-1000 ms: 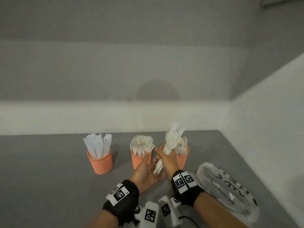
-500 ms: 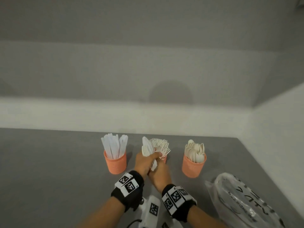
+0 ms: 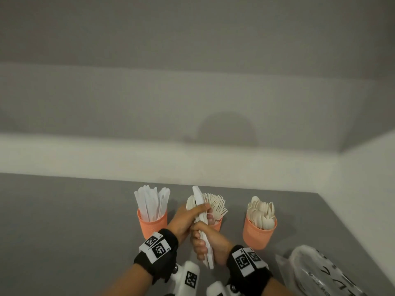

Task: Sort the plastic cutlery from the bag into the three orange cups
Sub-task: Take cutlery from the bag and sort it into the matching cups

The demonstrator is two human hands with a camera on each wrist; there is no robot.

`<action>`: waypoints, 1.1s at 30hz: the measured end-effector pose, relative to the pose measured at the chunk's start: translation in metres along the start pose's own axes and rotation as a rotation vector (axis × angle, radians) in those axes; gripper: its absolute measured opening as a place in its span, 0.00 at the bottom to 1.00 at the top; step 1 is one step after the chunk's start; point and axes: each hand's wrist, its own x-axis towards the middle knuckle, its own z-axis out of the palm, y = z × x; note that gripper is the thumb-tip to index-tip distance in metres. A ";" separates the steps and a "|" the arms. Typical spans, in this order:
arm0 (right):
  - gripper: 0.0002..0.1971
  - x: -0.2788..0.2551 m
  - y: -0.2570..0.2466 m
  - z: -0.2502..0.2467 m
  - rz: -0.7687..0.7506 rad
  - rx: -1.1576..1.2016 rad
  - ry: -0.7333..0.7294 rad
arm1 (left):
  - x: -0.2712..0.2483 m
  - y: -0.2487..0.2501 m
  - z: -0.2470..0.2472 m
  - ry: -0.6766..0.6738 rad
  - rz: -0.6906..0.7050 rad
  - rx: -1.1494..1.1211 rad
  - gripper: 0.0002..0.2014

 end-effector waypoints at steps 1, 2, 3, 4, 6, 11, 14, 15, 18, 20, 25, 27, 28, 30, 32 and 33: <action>0.18 0.002 0.001 0.002 -0.033 -0.041 0.076 | 0.004 0.000 -0.001 0.052 0.038 -0.032 0.08; 0.16 0.005 0.003 0.003 -0.077 -0.108 0.153 | 0.008 -0.001 -0.001 0.099 0.063 -0.069 0.10; 0.14 0.008 0.006 0.004 -0.120 -0.186 0.219 | 0.011 -0.002 -0.001 0.137 0.078 -0.087 0.12; 0.12 0.011 0.008 0.004 -0.164 -0.266 0.267 | 0.013 -0.002 0.001 0.160 0.087 -0.083 0.12; 0.10 0.014 0.011 0.004 -0.240 -0.406 0.332 | 0.015 -0.002 0.007 0.190 0.105 -0.029 0.06; 0.09 0.002 0.005 -0.007 -0.173 -0.327 0.210 | 0.015 -0.001 0.014 0.164 0.088 0.009 0.11; 0.12 -0.007 0.001 -0.016 -0.098 -0.192 0.072 | 0.015 0.003 0.015 0.090 0.066 -0.027 0.13; 0.14 -0.008 0.001 -0.017 -0.089 -0.156 0.062 | 0.015 0.003 0.015 0.070 0.062 -0.025 0.13; 0.16 -0.011 0.002 -0.019 -0.091 -0.021 0.055 | 0.018 0.003 0.019 0.049 0.061 0.068 0.14; 0.16 -0.013 0.000 -0.019 -0.122 0.000 0.075 | 0.018 0.004 0.022 0.080 0.095 0.124 0.12; 0.17 -0.016 -0.002 -0.021 -0.111 0.061 0.080 | 0.018 0.005 0.027 0.136 0.158 0.084 0.11; 0.17 -0.017 0.000 -0.021 -0.097 0.107 0.057 | 0.019 0.004 0.029 0.184 0.148 0.079 0.10; 0.17 -0.017 0.001 -0.021 -0.101 0.138 0.042 | 0.019 0.004 0.030 0.204 0.147 0.076 0.11; 0.18 -0.019 0.002 -0.022 -0.114 0.178 0.020 | 0.020 0.004 0.031 0.242 0.151 0.081 0.12; 0.19 -0.020 0.003 -0.024 -0.120 0.169 0.025 | 0.022 0.005 0.031 0.280 0.173 0.090 0.13; 0.20 -0.021 0.003 -0.026 -0.116 0.170 0.037 | 0.024 0.006 0.030 0.297 0.189 0.098 0.13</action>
